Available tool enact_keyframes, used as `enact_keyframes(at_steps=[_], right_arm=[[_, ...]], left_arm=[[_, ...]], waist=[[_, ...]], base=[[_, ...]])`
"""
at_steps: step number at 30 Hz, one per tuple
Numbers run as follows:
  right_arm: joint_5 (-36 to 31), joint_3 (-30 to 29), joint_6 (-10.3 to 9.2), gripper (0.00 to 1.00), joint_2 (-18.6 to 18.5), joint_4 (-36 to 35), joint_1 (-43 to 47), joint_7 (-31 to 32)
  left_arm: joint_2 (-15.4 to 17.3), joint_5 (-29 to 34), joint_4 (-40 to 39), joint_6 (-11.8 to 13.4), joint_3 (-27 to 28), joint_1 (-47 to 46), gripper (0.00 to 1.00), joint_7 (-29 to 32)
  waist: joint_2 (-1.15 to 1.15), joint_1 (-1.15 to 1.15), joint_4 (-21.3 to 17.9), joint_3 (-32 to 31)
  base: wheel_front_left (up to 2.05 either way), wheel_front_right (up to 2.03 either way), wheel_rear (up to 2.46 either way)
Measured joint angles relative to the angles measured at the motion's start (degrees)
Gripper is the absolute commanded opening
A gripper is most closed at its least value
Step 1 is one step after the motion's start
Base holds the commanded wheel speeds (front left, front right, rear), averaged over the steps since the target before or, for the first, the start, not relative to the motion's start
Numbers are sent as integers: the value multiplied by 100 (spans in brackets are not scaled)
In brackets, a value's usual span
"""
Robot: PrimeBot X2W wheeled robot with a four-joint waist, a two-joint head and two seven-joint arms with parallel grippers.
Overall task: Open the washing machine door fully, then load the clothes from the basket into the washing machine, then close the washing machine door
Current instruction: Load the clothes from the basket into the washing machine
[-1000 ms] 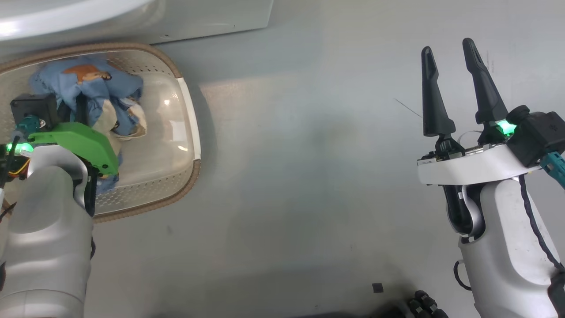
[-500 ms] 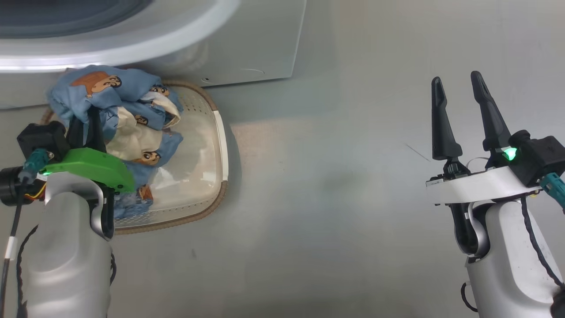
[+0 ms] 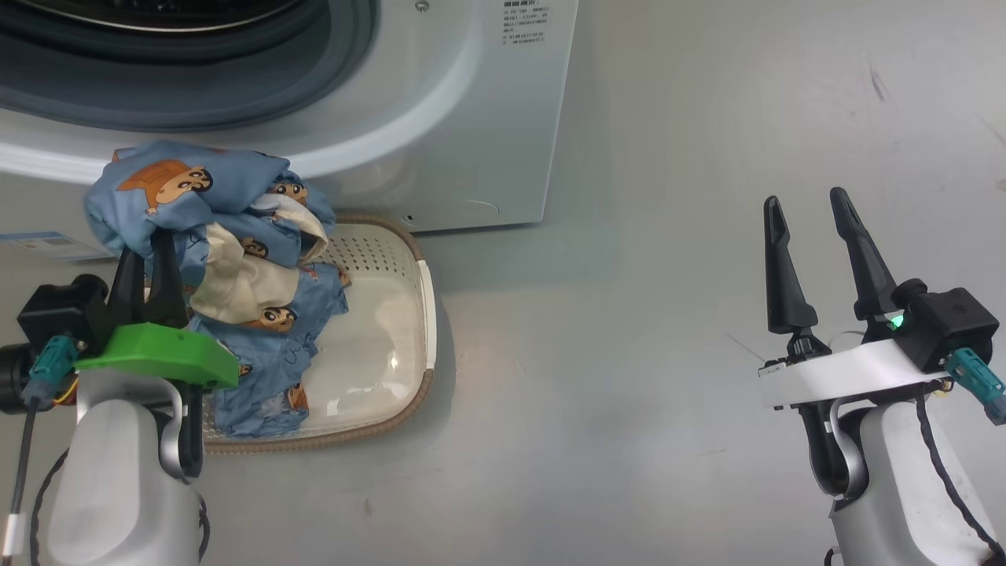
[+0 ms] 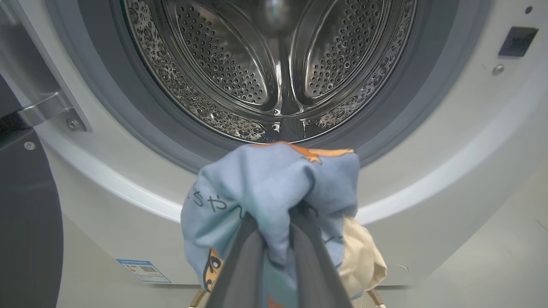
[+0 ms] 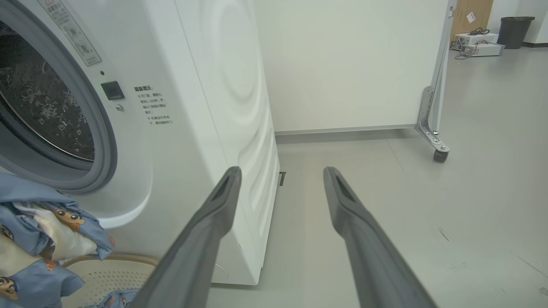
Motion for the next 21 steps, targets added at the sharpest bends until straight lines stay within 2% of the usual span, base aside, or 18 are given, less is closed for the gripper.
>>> enact_keyframes(at_steps=[10,21], right_arm=[[-129,-87,0,100,5,42,336,0],[-125,-87,0,100,22,48,740,0]], left_arm=[[-4,-15,-712,-44,-13,720,0,0],[-1,-268,-1112,-45,-91,1517,0,0]], waist=[[0,0,15,-674],[0,0,-34,-1331]], base=[[0,0,0],[0,0,0]])
